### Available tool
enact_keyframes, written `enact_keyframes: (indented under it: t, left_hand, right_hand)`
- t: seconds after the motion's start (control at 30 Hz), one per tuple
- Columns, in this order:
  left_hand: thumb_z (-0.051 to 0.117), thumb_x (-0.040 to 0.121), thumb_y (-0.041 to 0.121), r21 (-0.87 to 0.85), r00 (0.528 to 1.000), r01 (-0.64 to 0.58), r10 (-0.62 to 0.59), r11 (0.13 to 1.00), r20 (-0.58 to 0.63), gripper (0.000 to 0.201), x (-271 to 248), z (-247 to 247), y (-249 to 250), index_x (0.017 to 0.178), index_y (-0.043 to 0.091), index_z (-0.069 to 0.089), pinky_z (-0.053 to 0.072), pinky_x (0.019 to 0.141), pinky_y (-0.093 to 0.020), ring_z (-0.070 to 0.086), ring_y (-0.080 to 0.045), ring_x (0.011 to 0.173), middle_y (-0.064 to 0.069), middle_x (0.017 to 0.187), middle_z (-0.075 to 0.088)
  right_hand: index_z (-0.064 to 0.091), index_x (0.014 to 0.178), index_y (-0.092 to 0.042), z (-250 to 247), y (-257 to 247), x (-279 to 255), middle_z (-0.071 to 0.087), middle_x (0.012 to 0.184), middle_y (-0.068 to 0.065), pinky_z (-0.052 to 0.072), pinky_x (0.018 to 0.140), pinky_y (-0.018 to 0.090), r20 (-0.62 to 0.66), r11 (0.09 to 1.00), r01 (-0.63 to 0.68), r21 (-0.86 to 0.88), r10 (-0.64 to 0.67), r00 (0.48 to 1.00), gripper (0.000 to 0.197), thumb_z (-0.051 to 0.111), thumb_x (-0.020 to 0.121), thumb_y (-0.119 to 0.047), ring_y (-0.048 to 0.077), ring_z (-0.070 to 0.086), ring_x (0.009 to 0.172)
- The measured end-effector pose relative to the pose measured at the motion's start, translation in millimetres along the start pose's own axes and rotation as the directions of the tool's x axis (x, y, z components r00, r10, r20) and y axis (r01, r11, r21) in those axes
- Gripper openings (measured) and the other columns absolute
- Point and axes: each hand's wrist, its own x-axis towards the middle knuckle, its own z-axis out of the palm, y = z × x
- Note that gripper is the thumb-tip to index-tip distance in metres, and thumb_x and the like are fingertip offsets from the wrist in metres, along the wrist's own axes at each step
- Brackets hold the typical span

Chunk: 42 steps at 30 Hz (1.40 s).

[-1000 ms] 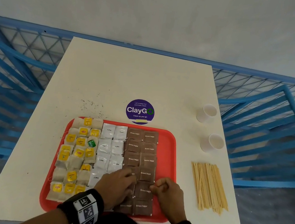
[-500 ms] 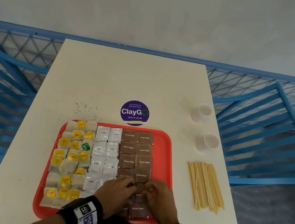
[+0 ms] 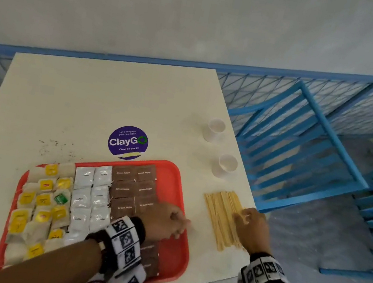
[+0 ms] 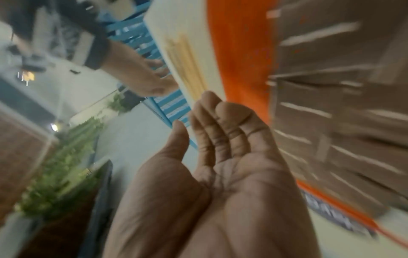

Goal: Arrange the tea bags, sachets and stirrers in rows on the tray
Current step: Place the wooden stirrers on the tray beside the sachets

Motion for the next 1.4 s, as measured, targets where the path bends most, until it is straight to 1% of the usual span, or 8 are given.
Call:
enact_keyframes:
  t: [0.13,0.5,0.67,0.83,1.03,1.17,1.27,1.4]
  left_hand:
    - [0.061,0.096,0.031,-0.224,0.989,0.147,-0.147,0.963,0.017,0.022,50.3,35.1,18.6,0.096,0.009,0.061,0.048,0.059,-0.023,0.063,-0.015,0.075,-0.004,0.084,0.063]
    - [0.054,0.096,0.045,-0.537,0.895,0.367,-0.446,0.759,-0.019,0.043,98.1,74.8,25.0,0.104,0.005,0.068,0.053,0.068,-0.034,0.070,-0.025,0.086,-0.010,0.101,0.073]
    - [0.057,0.093,0.035,-0.592,0.890,0.350,-0.455,0.726,-0.032,0.033,95.6,80.3,35.1,0.086,0.003,0.065,0.044,0.057,-0.028,0.058,-0.024,0.052,-0.011,0.067,0.065]
    - [0.061,0.085,0.039,-0.574,0.880,0.379,-0.475,0.726,-0.019,0.039,103.5,81.4,36.5,0.098,0.003,0.068,0.057,0.080,-0.043,0.070,-0.033,0.083,-0.016,0.091,0.073]
    - [0.062,0.085,0.042,-0.525,0.878,0.401,-0.479,0.751,-0.015,0.038,105.9,77.1,32.5,0.092,0.004,0.068,0.047,0.062,-0.032,0.059,-0.026,0.062,-0.012,0.078,0.068]
    - [0.060,0.091,0.036,-0.570,0.880,0.410,-0.473,0.712,0.043,0.029,103.8,71.8,27.7,0.089,0.007,0.063,0.036,0.052,-0.026,0.049,-0.017,0.047,-0.008,0.074,0.064]
    - [0.058,0.095,0.037,-0.566,0.878,0.420,-0.475,0.709,0.057,0.032,101.9,69.9,28.0,0.093,0.006,0.064,0.044,0.061,-0.030,0.059,-0.023,0.063,-0.010,0.077,0.067]
    - [0.057,0.097,0.037,-0.546,0.880,0.428,-0.470,0.720,0.070,0.032,100.7,68.7,27.9,0.096,0.006,0.064,0.052,0.092,-0.043,0.069,-0.028,0.083,-0.013,0.087,0.070]
  right_hand:
    - [0.050,0.126,-0.012,2.8,9.9,14.6,0.047,0.132,0.015,0.035,0.104,0.042,0.043,0.997,-0.051,-0.053,0.053,0.998,0.045,0.059,0.094,-0.042,0.033,0.041,0.125]
    - [0.041,0.128,-0.014,12.8,-1.1,-6.4,0.040,0.129,0.005,0.041,0.099,0.050,0.136,0.998,-0.022,-0.066,0.031,0.990,0.062,0.061,0.084,-0.053,0.026,0.036,0.122]
    - [0.036,0.117,-0.016,41.0,-17.2,-23.2,0.037,0.115,0.001,0.046,0.083,0.043,0.226,0.951,0.167,-0.261,-0.108,0.968,0.070,0.066,0.069,-0.057,0.024,0.039,0.113]
    - [0.040,0.120,-0.014,49.8,-26.6,-23.6,0.039,0.114,0.002,0.052,0.080,0.037,0.206,0.924,0.208,-0.321,-0.146,0.967,0.057,0.064,0.077,-0.044,0.024,0.042,0.109]
    - [0.041,0.130,-0.009,14.2,-28.7,-3.7,0.043,0.127,0.007,0.043,0.098,0.041,0.337,0.959,0.178,-0.221,-0.096,0.937,0.072,0.063,0.081,-0.056,0.026,0.041,0.122]
    - [0.032,0.146,-0.014,-16.0,-22.6,19.3,0.037,0.144,0.007,0.040,0.107,0.040,0.320,0.969,0.168,-0.180,-0.104,0.942,0.079,0.066,0.082,-0.046,0.025,0.033,0.134]
    - [0.028,0.148,-0.015,-14.6,-21.0,22.3,0.033,0.145,0.006,0.040,0.106,0.043,0.355,0.969,0.160,-0.190,-0.085,0.931,0.083,0.067,0.081,-0.045,0.025,0.031,0.134]
    - [0.036,0.137,-0.015,-5.4,-20.1,24.5,0.036,0.136,0.005,0.043,0.101,0.044,0.191,0.983,0.106,-0.150,-0.076,0.979,0.070,0.065,0.079,-0.040,0.024,0.033,0.127]
